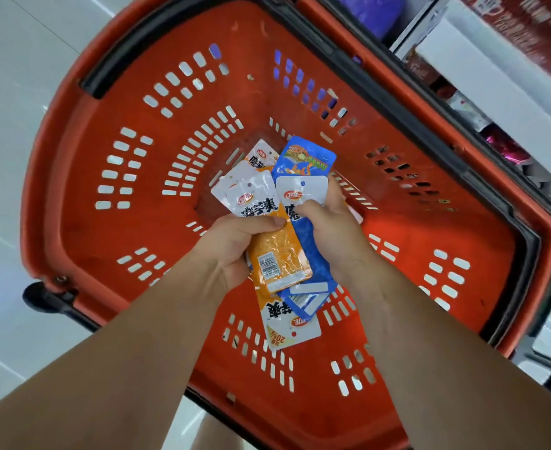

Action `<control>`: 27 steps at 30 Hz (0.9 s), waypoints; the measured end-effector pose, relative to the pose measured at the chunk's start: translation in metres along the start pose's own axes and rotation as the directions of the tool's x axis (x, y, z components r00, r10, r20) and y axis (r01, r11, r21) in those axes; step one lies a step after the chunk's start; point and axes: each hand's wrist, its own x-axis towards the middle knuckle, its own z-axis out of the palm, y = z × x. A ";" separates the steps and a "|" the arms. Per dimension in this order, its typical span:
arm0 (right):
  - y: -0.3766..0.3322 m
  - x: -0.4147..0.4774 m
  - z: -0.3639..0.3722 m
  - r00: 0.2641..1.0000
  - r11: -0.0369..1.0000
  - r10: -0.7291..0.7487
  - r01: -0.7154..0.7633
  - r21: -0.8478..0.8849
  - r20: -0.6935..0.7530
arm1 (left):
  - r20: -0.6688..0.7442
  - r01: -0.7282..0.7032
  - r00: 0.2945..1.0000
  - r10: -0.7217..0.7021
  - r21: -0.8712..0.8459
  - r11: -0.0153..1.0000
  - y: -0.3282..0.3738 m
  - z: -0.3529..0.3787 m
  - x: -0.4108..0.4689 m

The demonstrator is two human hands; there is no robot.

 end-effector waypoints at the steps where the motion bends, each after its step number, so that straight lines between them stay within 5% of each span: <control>1: -0.001 -0.001 0.001 1.000 1.000 -0.001 0.001 0.006 -0.008 | -0.006 -0.005 1.000 0.005 -0.006 1.000 0.000 0.000 0.000; 6: 0.001 -0.001 0.001 0.996 0.997 0.049 -0.044 0.067 -0.075 | -0.016 -0.089 0.996 0.090 0.020 0.996 0.000 0.004 0.002; 13: 0.007 -0.005 0.005 0.995 0.996 0.051 -0.057 -0.066 -0.086 | 0.066 -0.172 0.985 0.159 0.330 0.928 -0.001 0.007 -0.002; 17: 0.012 -0.007 0.010 0.996 0.991 0.087 -0.085 -0.105 0.017 | 0.103 -0.167 0.985 0.137 0.383 0.909 -0.002 0.010 -0.002; 22: 0.013 -0.001 0.009 0.994 0.992 0.095 -0.090 -0.087 0.055 | -0.042 -0.116 0.989 0.142 0.379 0.918 0.005 0.006 -0.004; 25: 0.023 0.026 -0.009 0.984 0.956 0.077 -0.119 -0.270 -0.162 | -0.167 -0.074 0.977 0.136 0.334 0.940 0.024 -0.009 0.002; 27: 0.042 0.052 -0.030 0.975 0.839 0.041 -0.152 -0.522 -0.219 | -0.233 -0.081 0.957 0.174 0.363 0.928 0.038 -0.019 0.008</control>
